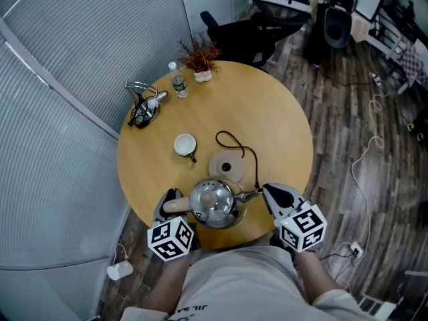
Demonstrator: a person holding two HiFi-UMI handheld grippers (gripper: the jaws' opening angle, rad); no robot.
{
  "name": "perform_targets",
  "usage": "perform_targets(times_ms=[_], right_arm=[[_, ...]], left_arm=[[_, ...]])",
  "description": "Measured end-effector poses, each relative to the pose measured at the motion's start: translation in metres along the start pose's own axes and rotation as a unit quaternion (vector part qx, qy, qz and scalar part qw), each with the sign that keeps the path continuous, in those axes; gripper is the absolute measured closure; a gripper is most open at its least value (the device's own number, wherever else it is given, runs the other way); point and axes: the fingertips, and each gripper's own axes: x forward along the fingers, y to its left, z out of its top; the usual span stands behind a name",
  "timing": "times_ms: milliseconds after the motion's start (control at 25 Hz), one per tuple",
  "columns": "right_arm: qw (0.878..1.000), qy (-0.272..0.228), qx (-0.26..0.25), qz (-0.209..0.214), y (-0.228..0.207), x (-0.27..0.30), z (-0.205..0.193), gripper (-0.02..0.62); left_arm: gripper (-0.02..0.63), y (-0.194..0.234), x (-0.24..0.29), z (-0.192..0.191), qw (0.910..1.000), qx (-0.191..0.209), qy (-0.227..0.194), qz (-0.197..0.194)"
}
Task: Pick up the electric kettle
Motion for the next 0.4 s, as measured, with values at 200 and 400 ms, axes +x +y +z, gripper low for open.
perform_targets(times_ms=[200, 400], right_arm=[[1.000, 0.004, 0.006, 0.002, 0.0033, -0.0010, -0.0041, 0.565], [1.000, 0.007, 0.008, 0.008, 0.0095, -0.0017, -0.0052, 0.565]], left_arm=[[0.551, -0.0034, -0.0019, -0.0014, 0.9999, -0.001, 0.005, -0.010], [0.551, -0.0031, -0.0067, -0.0045, 0.9999, 0.000, 0.010, -0.011]])
